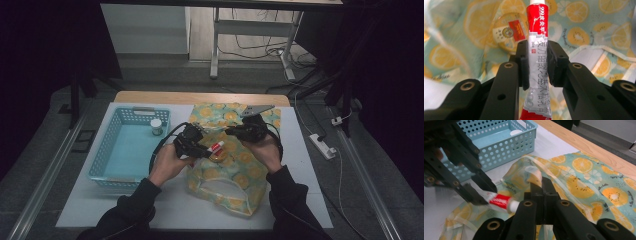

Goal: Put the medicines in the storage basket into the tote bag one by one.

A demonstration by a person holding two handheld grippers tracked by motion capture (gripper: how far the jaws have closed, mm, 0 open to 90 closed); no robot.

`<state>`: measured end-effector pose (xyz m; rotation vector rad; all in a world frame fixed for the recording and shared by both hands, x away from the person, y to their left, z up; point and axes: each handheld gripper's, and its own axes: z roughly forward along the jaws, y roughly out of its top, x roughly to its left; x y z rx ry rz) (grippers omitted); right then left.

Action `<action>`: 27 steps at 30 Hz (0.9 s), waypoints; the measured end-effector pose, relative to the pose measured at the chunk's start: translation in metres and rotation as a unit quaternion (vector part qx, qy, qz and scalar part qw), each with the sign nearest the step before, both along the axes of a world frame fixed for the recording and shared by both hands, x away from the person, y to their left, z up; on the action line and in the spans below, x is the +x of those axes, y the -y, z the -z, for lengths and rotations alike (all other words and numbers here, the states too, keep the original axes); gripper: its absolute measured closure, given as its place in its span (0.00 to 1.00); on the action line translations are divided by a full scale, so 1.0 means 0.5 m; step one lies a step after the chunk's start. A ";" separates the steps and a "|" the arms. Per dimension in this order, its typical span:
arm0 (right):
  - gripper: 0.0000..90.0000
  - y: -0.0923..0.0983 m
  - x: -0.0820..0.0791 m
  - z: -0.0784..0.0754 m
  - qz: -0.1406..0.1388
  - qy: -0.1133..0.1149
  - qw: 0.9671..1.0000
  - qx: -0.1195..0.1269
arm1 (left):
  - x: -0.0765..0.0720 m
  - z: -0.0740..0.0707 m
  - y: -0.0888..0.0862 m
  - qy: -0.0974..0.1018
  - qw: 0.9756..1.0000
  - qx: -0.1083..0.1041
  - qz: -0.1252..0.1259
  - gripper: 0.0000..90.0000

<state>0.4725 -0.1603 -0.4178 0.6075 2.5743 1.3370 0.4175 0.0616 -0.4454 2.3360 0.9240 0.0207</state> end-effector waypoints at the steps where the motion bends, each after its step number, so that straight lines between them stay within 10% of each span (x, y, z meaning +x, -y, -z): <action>1: 1.00 -0.001 0.000 0.000 0.000 0.000 1.000 0.001 | 0.003 0.001 0.008 0.002 1.000 0.001 -0.001 0.81; 27: 1.00 -0.007 -0.003 0.003 -0.002 -0.002 1.000 -0.001 | 0.083 0.038 0.068 0.034 0.998 0.001 -0.044 0.81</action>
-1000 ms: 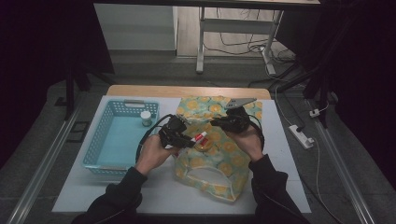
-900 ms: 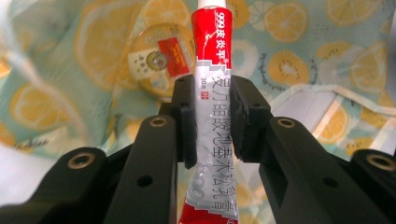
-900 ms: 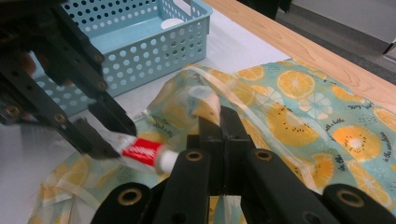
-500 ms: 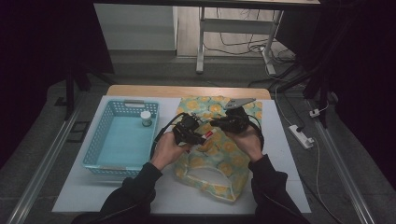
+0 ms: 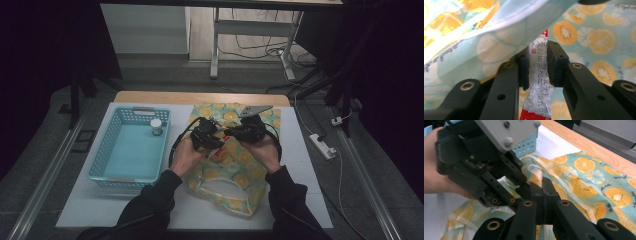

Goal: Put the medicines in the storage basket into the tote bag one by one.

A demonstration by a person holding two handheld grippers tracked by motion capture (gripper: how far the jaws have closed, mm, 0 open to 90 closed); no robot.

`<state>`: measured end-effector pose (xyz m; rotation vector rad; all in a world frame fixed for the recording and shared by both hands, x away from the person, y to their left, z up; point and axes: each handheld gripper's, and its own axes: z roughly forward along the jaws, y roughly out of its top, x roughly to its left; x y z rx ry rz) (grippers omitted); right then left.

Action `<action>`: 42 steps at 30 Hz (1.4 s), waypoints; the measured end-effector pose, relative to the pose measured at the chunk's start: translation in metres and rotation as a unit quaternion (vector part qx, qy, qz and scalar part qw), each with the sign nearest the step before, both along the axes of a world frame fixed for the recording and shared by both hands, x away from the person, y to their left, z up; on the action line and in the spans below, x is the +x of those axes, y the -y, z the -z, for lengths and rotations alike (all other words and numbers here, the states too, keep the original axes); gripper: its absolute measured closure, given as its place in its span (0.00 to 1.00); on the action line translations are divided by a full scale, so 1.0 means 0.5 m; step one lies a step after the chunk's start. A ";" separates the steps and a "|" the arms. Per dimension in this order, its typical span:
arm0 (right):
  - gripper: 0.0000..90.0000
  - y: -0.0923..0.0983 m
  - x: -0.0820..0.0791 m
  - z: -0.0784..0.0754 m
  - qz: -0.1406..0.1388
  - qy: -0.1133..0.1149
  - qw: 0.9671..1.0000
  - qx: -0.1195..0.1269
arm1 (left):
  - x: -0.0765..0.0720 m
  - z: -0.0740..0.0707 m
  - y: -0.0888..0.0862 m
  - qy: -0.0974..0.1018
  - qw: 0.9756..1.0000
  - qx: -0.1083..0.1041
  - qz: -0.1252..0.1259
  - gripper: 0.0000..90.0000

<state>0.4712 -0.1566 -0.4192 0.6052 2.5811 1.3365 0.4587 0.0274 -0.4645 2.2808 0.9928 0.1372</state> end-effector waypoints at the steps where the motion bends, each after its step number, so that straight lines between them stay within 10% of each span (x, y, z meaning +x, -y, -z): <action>1: 1.00 0.000 0.000 0.000 0.000 0.000 1.000 -0.001 | 0.002 0.002 0.000 0.000 1.000 0.001 -0.002 0.81; 24: 1.00 -0.006 0.009 0.018 0.009 -0.010 1.000 -0.012 | 0.048 0.046 -0.013 0.013 0.999 0.014 -0.031 0.78; 42: 1.00 -0.003 0.009 0.018 0.009 -0.009 1.000 -0.010 | 0.014 0.006 -0.052 0.005 1.000 -0.026 -0.009 0.34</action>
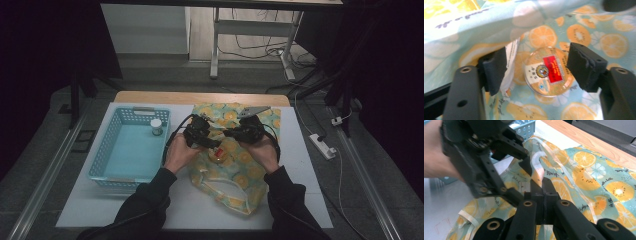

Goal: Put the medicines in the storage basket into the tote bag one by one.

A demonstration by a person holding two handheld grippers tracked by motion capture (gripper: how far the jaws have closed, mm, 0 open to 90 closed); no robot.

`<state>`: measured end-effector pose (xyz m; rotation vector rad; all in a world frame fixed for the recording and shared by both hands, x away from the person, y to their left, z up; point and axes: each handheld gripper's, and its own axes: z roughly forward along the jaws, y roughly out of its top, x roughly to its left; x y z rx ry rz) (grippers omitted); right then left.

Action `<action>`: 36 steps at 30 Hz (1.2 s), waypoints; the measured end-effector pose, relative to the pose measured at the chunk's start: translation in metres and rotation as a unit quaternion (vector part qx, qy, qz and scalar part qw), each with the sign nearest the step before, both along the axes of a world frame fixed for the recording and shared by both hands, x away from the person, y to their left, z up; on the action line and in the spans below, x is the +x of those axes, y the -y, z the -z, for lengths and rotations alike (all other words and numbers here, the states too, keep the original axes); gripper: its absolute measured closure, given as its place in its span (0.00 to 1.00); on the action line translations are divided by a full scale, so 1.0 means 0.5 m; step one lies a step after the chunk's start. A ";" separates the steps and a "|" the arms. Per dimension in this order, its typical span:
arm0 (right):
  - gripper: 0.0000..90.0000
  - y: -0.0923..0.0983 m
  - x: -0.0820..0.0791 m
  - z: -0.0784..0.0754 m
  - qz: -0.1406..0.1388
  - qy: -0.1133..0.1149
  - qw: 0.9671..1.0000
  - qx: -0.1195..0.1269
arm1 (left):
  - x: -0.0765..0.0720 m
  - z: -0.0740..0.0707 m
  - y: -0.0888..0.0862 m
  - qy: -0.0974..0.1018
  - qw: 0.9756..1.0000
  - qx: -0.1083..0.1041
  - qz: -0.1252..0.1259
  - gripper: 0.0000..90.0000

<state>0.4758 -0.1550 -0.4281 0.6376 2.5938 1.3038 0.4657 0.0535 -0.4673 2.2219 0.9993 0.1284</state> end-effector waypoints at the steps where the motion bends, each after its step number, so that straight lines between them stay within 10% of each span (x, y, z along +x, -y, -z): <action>1: 1.00 0.001 0.000 0.000 0.000 0.000 1.000 0.000 | -0.002 -0.003 -0.003 -0.001 1.000 -0.002 0.000 0.32; 21: 1.00 0.003 0.000 -0.002 0.000 0.000 1.000 0.000 | -0.042 -0.038 -0.074 0.013 0.999 -0.030 0.005 0.01; 36: 1.00 0.002 0.000 0.000 0.000 -0.001 1.000 -0.003 | -0.056 -0.052 -0.186 0.035 0.999 -0.030 -0.027 0.00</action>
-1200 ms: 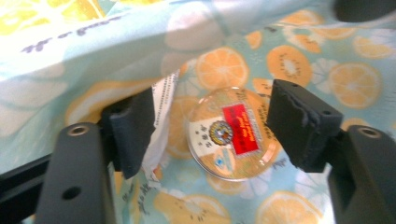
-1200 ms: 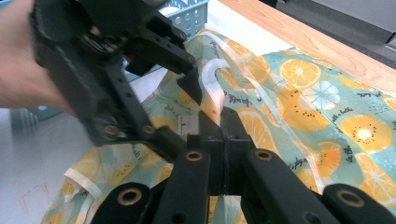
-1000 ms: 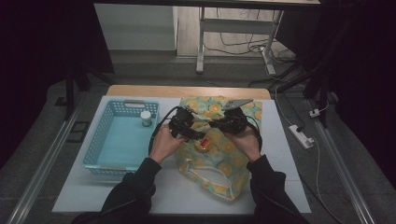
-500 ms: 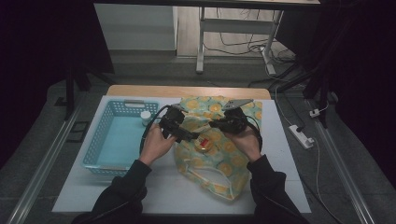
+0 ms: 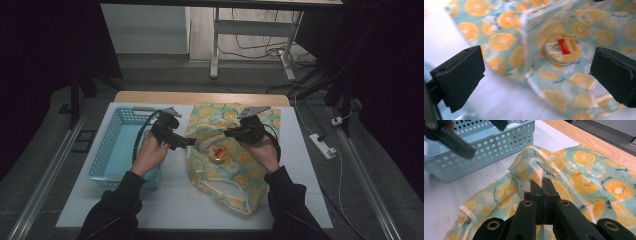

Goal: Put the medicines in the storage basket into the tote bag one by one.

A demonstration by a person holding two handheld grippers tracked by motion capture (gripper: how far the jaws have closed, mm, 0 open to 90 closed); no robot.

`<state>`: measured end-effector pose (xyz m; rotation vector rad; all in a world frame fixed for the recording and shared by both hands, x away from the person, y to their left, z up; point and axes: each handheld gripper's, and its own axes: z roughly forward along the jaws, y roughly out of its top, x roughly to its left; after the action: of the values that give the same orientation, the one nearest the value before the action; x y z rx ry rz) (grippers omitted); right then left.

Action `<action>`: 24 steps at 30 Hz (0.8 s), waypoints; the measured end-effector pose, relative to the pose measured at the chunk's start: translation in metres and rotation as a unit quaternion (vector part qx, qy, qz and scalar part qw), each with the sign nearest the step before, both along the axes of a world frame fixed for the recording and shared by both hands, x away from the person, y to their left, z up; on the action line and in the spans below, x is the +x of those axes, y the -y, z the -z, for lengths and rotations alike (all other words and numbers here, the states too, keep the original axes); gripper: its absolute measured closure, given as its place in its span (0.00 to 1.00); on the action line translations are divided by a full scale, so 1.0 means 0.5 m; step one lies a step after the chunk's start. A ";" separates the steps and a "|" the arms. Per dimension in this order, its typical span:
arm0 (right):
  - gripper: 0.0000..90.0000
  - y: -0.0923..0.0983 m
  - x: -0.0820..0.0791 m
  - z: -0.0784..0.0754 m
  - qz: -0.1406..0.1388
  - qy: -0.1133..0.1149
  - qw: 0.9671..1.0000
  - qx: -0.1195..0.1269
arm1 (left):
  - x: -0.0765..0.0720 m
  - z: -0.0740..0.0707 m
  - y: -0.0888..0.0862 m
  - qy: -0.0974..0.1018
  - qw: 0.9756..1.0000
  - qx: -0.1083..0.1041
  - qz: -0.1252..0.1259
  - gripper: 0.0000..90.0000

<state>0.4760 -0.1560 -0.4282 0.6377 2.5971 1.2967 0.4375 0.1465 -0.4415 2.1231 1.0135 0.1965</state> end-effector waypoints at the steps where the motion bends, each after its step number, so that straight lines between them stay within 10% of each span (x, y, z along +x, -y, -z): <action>1: 1.00 0.000 0.000 0.000 0.000 0.000 1.000 0.000 | 0.001 -0.002 -0.009 -0.001 1.000 0.002 -0.001 0.00; 15: 1.00 0.001 0.001 0.001 0.001 -0.001 1.000 0.000 | 0.027 -0.001 -0.128 0.007 0.996 0.028 -0.088 0.00; 24: 1.00 0.004 0.002 -0.001 0.001 0.000 1.000 0.001 | 0.066 0.036 -0.164 -0.022 0.992 0.050 -0.118 0.00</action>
<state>0.4771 -0.1579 -0.4279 0.6398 2.5950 1.2990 0.4704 0.2286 -0.4597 2.1002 1.3056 0.3232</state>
